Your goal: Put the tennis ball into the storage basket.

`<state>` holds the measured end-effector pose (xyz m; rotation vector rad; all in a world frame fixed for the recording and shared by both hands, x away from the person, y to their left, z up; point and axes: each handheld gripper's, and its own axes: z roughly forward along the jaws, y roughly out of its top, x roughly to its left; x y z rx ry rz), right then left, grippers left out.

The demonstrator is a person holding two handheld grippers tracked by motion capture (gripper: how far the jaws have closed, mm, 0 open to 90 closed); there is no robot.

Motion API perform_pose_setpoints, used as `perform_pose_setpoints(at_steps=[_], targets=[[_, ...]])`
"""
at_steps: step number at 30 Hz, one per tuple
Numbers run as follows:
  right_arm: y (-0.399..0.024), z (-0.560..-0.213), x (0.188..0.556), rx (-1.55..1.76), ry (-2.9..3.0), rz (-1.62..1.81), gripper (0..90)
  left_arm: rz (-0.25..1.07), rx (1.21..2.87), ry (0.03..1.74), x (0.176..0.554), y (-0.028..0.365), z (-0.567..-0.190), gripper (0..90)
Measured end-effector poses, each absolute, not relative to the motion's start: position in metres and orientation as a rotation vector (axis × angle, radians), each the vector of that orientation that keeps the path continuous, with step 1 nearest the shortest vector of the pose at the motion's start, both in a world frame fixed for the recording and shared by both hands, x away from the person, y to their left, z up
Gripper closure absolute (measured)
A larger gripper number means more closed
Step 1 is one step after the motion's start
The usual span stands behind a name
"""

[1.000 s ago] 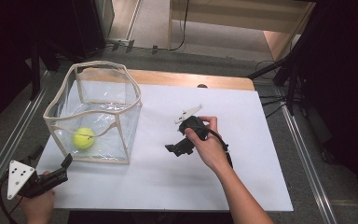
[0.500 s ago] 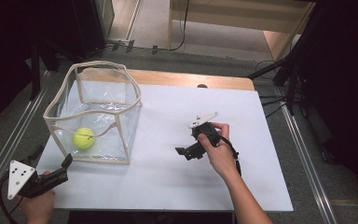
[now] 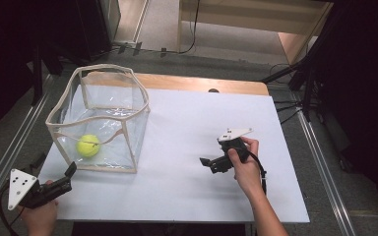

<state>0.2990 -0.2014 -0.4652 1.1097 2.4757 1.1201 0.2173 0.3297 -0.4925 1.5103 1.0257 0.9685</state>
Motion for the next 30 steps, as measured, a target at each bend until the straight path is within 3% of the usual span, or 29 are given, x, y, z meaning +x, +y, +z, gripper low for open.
perform_pose_setpoints(at_steps=[30], targets=[[-0.281, -0.500, 0.247, 1.266, 2.225, 1.263, 0.0, 0.975, 1.518, 1.018, 0.217, 0.329, -0.493, 6.8]])
